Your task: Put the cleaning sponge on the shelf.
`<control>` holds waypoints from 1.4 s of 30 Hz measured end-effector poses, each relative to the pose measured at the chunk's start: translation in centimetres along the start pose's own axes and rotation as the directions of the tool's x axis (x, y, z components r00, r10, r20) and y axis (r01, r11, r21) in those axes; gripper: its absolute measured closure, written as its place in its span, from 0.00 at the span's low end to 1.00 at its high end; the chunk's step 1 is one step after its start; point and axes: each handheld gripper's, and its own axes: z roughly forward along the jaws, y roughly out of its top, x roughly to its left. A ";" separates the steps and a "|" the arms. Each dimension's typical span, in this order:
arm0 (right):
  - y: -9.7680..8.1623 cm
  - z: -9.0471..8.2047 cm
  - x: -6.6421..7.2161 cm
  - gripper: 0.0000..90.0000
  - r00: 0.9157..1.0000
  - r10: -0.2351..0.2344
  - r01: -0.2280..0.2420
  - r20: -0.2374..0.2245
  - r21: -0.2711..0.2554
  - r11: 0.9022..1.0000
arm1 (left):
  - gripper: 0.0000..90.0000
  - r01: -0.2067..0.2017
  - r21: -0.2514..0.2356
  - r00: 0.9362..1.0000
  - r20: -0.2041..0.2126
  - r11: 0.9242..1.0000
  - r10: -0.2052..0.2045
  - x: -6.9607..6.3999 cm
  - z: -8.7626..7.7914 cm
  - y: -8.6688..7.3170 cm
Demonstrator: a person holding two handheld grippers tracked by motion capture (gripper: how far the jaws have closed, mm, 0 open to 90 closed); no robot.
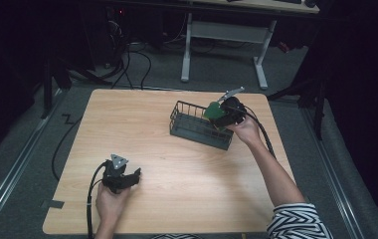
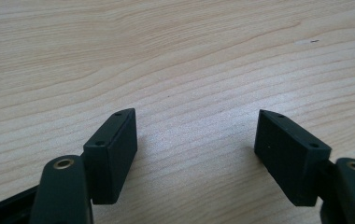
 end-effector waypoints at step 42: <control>0.0 1.2 1.0 0.47 0.989 0.070 -0.081 -0.130 -0.082 0.993 | 0.34 0.000 0.000 1.000 0.000 1.000 0.000 0.0 0.0 0.0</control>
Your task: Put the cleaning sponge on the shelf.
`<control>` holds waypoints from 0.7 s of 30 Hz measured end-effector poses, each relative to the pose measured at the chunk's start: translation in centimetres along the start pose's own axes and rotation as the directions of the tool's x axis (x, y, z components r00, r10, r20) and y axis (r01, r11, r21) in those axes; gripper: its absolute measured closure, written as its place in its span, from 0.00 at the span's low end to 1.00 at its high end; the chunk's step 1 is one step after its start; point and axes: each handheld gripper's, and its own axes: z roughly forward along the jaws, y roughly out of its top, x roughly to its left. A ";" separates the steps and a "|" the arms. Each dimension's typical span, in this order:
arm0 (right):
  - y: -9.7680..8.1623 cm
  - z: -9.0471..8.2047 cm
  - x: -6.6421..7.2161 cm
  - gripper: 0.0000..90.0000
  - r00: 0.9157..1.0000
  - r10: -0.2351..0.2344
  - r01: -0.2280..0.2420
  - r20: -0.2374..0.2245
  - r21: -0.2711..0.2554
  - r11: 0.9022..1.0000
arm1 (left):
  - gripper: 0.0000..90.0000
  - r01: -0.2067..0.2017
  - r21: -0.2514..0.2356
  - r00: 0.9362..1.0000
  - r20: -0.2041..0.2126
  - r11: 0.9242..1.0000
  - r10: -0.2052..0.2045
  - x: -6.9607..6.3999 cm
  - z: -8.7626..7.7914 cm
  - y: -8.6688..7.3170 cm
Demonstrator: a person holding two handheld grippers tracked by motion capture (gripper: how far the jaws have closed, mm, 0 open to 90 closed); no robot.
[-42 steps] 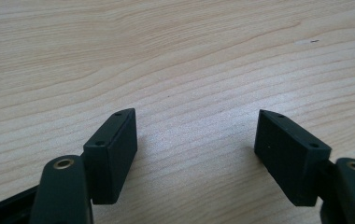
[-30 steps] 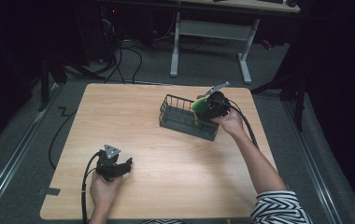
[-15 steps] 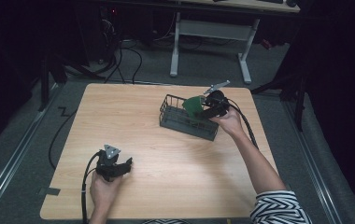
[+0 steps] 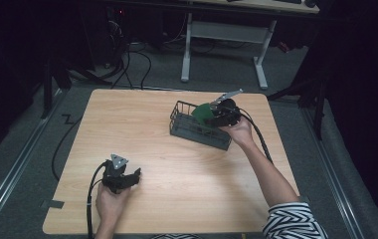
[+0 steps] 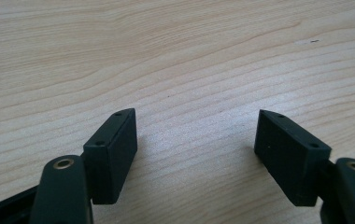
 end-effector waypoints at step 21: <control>-3.2 -4.6 -0.7 0.43 0.990 0.140 -0.137 0.021 -0.106 0.985 | 0.34 0.000 0.000 1.000 0.001 1.000 0.000 0.0 0.0 0.0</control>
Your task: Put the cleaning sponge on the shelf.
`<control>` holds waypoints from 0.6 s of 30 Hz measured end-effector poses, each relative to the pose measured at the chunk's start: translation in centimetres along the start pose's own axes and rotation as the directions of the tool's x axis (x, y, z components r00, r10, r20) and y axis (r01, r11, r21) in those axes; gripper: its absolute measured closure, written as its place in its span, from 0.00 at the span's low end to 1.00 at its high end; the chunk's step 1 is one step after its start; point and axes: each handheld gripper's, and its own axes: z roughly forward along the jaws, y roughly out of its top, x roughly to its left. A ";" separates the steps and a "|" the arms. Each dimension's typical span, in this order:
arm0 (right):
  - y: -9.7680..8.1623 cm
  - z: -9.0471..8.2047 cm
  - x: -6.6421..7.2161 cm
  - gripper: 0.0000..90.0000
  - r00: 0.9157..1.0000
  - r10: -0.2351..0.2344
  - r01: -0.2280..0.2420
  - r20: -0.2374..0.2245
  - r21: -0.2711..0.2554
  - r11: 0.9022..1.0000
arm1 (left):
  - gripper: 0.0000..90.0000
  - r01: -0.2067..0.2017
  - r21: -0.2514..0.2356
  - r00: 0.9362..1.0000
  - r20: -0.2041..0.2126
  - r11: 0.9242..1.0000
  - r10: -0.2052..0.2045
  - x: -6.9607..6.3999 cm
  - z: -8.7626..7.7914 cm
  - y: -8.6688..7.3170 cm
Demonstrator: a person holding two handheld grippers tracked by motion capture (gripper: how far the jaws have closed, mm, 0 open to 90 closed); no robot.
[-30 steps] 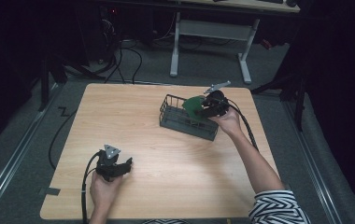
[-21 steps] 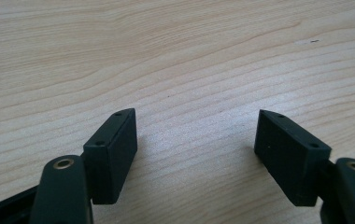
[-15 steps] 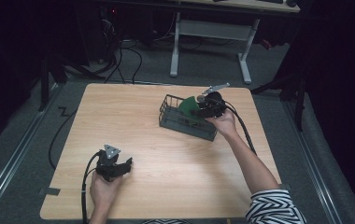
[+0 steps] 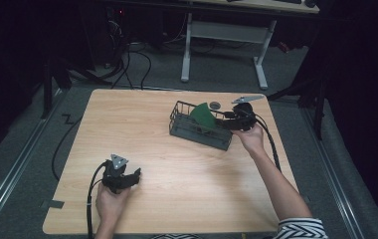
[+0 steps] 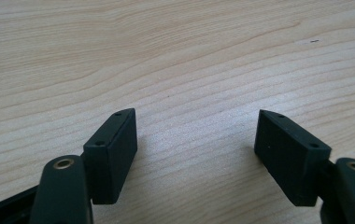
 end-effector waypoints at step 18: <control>-6.8 -8.0 -0.6 0.44 0.992 0.094 -0.090 0.086 -0.053 0.995 | 0.34 0.000 0.000 1.000 0.000 1.000 0.000 0.0 0.0 0.0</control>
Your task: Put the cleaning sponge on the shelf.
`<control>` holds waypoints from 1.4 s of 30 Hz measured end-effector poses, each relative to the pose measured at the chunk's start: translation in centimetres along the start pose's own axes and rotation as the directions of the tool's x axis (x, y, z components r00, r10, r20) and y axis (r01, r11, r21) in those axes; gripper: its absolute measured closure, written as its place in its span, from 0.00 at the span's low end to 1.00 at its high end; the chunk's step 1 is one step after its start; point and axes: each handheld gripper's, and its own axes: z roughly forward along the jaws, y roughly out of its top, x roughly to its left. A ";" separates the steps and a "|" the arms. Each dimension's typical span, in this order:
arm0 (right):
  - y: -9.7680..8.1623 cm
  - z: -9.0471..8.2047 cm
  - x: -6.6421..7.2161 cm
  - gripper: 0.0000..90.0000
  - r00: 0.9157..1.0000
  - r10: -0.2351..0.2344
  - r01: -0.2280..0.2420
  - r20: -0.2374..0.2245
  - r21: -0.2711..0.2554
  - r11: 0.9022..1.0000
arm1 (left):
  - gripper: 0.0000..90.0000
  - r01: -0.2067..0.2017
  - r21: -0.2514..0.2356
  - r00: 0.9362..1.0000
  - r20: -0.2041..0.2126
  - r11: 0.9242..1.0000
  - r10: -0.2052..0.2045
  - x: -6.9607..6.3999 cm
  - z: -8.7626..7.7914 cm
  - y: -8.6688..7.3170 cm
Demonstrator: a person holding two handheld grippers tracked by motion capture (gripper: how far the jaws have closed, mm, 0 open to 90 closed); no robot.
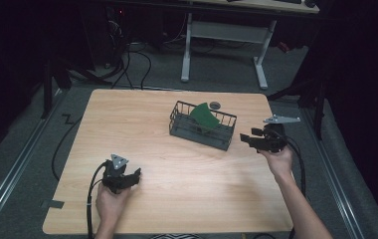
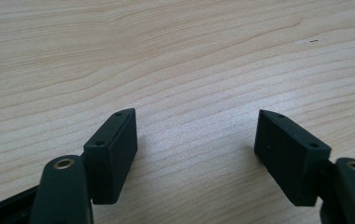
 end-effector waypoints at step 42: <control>-12.2 -2.5 -1.7 0.44 0.986 0.149 -0.148 0.071 -0.020 0.989 | 0.34 0.001 0.000 1.000 -0.002 1.000 -0.001 0.0 0.0 0.0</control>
